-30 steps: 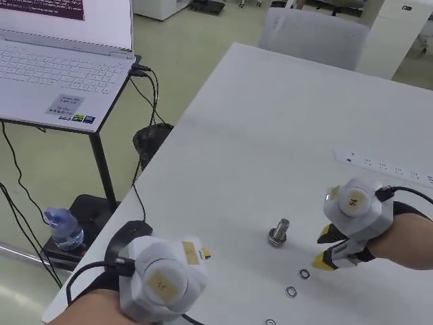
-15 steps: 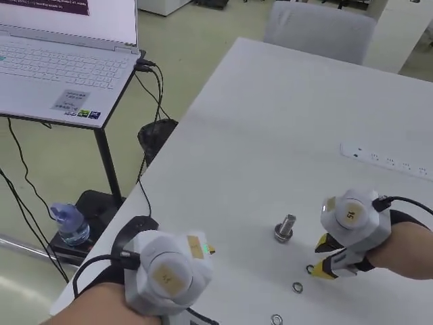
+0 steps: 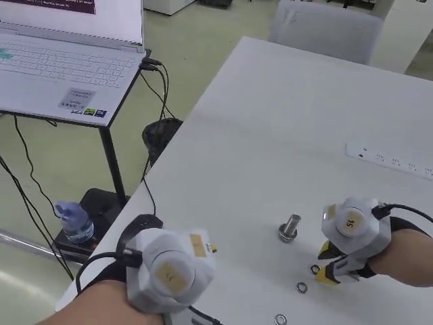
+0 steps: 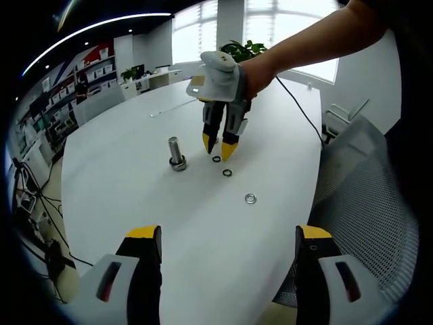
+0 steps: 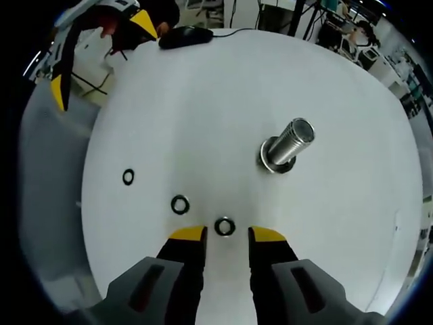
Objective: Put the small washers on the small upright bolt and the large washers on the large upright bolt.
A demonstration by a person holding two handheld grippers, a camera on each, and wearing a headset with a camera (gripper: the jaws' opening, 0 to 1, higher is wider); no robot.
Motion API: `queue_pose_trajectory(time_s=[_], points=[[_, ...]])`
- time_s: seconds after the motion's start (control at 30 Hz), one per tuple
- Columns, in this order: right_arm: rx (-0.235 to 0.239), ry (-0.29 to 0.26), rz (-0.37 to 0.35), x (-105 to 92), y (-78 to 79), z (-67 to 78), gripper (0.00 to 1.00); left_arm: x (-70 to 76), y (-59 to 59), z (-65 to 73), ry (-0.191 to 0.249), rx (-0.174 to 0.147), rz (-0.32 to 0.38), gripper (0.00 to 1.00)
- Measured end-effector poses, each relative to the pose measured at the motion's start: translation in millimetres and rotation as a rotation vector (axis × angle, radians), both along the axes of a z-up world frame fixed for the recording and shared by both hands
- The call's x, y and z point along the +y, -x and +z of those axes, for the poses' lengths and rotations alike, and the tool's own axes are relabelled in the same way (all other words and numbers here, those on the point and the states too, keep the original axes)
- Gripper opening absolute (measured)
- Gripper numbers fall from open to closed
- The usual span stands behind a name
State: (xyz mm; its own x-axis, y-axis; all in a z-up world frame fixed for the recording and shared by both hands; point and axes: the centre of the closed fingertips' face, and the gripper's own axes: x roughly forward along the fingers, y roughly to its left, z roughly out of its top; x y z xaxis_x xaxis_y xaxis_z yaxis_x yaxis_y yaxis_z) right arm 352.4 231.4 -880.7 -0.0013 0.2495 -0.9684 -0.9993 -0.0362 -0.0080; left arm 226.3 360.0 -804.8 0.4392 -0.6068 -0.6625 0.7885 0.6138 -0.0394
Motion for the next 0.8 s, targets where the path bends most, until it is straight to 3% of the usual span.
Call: queue_pose_trajectory(time_s=[0.27,0.4,0.8], points=[[-0.007,0.006,0.0,0.7,-0.7,-1.0,0.24,-1.2,1.1,-0.6,-0.001,0.002,-0.001,0.8],[-0.014,0.012,0.009,1.5,0.6,-1.3,0.18,-1.2,1.8,-1.8,-0.003,0.006,-0.001,0.79],[-0.024,0.031,-0.028,2.4,-0.3,-2.1,0.14,-1.9,1.2,-0.3,-0.002,0.003,-0.001,0.78]])
